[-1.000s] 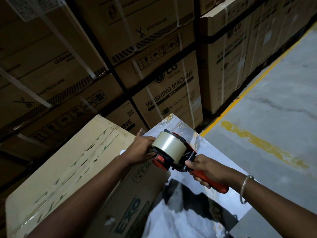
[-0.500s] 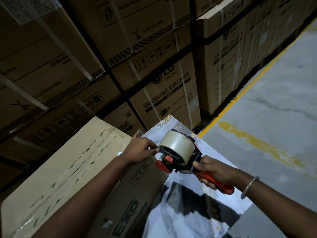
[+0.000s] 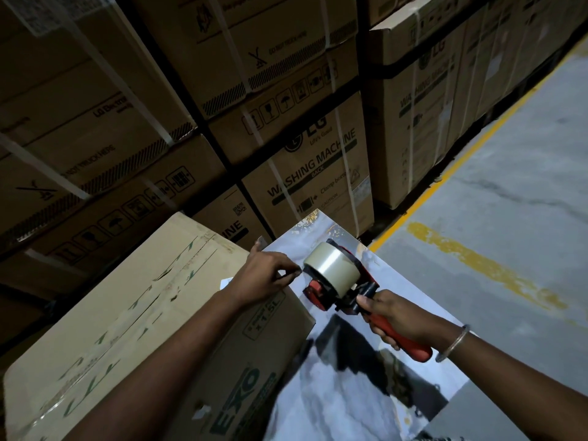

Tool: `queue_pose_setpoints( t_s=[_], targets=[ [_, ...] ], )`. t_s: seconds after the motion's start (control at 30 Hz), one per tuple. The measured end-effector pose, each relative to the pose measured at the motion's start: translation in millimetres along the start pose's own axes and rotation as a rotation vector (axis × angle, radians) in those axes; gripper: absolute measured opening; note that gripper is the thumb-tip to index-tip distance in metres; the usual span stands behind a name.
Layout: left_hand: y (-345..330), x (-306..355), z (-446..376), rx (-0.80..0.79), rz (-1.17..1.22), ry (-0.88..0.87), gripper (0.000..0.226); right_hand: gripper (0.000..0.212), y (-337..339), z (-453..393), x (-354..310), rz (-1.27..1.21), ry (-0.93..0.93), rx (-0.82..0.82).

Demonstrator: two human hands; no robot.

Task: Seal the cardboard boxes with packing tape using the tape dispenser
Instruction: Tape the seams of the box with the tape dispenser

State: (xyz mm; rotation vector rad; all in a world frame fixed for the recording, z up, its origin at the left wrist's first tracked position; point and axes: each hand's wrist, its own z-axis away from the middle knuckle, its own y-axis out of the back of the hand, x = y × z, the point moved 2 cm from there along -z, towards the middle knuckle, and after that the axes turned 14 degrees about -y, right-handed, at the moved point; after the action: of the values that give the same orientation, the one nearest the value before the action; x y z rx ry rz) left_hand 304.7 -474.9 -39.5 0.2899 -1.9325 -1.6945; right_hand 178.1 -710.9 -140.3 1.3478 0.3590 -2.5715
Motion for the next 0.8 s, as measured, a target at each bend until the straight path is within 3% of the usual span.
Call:
queue_pose_setpoints(
  t_s=[0.27, 0.43, 0.57, 0.8],
  targets=[
    [-4, 2, 1, 0.178, -0.111, 0.350, 0.018, 0.037, 12, -35, 10, 0.008, -0.106, 0.289],
    [-5, 3, 0, 0.160, -0.124, 0.567, 0.012, 0.043, 25, -61, 18, 0.307, -0.066, 0.462],
    [-9, 5, -2, 0.097, -0.184, 0.694, 0.051, 0.044, 34, -81, 32, 0.564, -0.036, 0.535],
    [-8, 22, -2, 0.070, -0.071, 0.665, 0.067, 0.049, 42, -101, 56, 0.834, -0.151, 0.588]
  ],
)
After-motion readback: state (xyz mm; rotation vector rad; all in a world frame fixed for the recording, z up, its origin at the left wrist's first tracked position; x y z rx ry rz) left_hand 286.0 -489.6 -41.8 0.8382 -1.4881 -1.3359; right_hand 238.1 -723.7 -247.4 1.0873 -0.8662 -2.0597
